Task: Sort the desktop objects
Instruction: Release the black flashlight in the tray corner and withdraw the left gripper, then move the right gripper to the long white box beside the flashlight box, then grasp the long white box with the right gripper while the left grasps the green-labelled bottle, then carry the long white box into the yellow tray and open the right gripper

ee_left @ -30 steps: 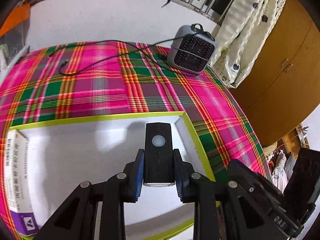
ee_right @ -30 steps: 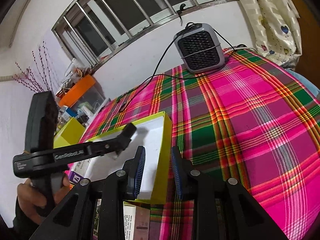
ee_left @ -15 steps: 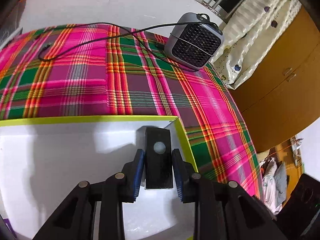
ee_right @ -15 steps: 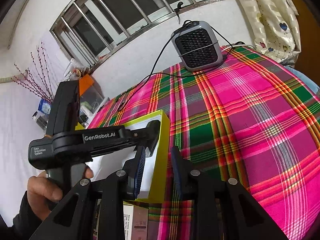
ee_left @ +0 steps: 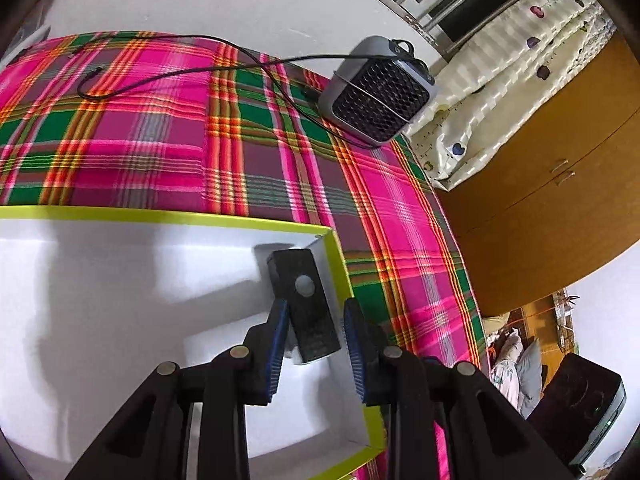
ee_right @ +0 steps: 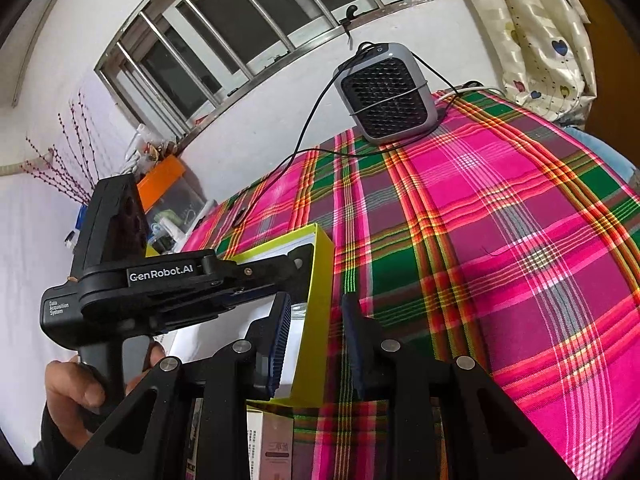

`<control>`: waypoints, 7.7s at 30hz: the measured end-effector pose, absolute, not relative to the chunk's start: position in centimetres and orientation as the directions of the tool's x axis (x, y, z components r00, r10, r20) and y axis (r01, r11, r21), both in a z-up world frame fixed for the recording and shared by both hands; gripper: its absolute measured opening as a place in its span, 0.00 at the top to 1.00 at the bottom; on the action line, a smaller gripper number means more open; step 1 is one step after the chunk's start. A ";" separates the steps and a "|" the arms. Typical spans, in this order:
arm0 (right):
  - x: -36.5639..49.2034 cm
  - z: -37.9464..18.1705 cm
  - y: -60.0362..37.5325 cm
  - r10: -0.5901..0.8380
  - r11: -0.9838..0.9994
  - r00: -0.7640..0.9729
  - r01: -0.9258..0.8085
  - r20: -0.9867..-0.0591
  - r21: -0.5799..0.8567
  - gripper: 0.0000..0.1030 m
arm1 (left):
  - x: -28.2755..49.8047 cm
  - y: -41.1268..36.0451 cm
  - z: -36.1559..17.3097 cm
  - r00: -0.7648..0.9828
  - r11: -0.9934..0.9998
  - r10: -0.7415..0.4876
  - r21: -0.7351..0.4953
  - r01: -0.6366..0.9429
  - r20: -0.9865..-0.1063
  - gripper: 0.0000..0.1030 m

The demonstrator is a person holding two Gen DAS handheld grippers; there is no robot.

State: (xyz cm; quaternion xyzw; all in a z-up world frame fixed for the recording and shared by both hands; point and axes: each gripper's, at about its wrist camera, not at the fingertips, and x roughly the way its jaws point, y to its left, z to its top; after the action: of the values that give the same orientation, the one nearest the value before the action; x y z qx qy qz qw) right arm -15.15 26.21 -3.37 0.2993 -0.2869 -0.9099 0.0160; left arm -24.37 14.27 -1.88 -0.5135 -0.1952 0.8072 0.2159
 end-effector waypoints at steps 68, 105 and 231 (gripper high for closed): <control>-20.7 -4.4 21.1 0.019 -0.970 -0.677 -0.190 -0.736 0.150 0.72 | -14.0 7.3 -1.1 -0.525 -0.888 0.460 -0.369 -0.275 -0.716 0.73; -7.2 -3.5 15.9 -0.112 -0.979 -0.678 -0.051 -0.727 0.198 0.72 | -4.1 0.1 0.0 -0.669 -0.961 0.273 -0.231 -0.153 -0.691 0.73; -17.8 1.3 9.6 -0.228 -0.958 -0.733 0.050 -0.640 0.283 0.78 | -11.2 -5.9 1.5 -0.782 -0.963 0.219 -0.259 -0.077 -0.583 0.68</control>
State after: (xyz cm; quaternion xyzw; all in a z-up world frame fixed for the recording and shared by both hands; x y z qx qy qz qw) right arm -17.78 9.58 1.34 0.3572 -0.1243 -0.9226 0.0755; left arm -11.20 -5.89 1.54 -0.3202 -0.1111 0.9375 0.0791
